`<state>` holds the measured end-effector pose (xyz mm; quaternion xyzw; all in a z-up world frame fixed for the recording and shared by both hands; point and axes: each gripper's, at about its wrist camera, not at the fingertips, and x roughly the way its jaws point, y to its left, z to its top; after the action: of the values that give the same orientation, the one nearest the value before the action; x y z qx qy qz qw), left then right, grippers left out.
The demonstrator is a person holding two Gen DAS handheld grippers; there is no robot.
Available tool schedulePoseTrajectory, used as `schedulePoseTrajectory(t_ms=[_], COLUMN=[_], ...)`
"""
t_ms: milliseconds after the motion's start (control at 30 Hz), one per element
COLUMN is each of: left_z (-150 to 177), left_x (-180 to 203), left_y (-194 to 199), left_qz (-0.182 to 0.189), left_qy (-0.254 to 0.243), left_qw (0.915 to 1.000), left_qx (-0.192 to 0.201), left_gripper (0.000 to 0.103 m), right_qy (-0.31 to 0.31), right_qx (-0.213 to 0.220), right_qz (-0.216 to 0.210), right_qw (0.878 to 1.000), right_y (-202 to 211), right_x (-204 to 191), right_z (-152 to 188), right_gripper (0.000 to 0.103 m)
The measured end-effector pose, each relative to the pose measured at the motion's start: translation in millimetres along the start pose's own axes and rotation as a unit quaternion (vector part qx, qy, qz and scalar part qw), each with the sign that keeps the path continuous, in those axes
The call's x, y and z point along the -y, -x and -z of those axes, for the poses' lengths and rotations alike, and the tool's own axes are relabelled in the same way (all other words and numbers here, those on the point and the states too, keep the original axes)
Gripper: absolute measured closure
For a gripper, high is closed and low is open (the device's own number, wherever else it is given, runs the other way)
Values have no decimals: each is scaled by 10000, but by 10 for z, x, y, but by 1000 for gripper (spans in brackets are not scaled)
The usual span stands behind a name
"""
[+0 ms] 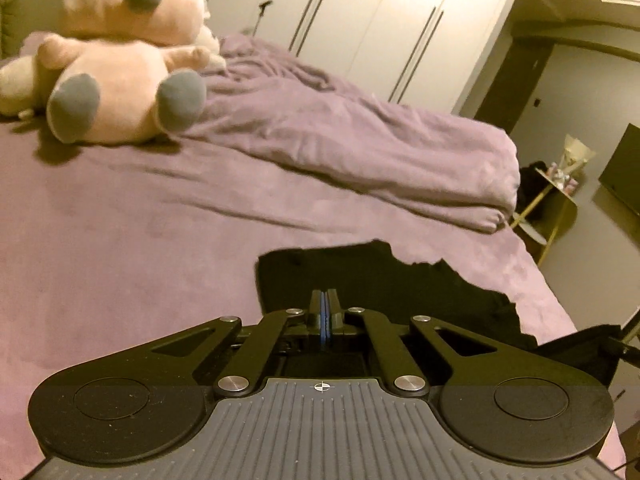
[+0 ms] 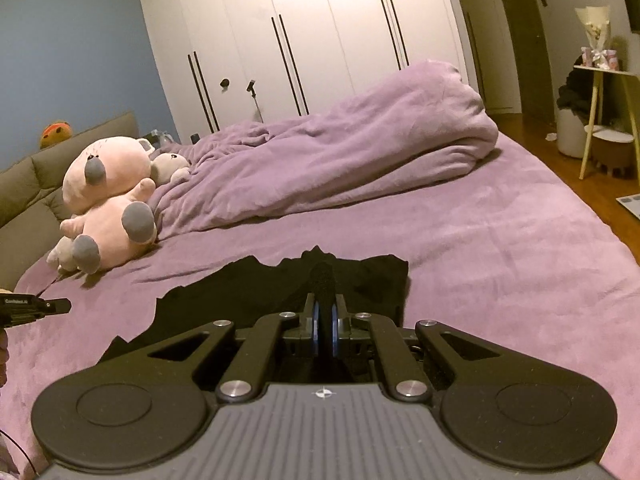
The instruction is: Fold small clothes
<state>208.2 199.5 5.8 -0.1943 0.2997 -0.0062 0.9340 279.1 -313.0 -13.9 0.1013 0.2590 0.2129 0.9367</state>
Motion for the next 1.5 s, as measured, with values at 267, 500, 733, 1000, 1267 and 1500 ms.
schedulePoseTrajectory(t_ms=[267,500,733,1000,1267,1500], left_z=[323,393,402,231,-337,-853], left_x=[-215,-261,-207,-105,162,290], left_y=[-492,-791,-719,-269,4,-744], left_qz=[-151,-228,-327,-59,129,-459], left_qy=[-24,77,-188,-207,-422,-577], left_qw=[9956,9934,9955,9996,9962,9937], left_qx=[-923,-1122,-866,-204,751,846], left_gripper=[55,57,95,95,95,95], right_qy=[-141,-199,-211,-234,-403,-308], right_qx=[-171,-269,-293,-189,211,352], right_qz=[9,94,104,144,150,531], right_qw=[9998,9994,9993,9994,9989,9975], right_y=[-79,-132,-158,-110,-61,-732], right_x=[73,134,149,163,246,289], right_z=[82,125,143,115,-152,-595], right_gripper=[98,98,98,98,98,98])
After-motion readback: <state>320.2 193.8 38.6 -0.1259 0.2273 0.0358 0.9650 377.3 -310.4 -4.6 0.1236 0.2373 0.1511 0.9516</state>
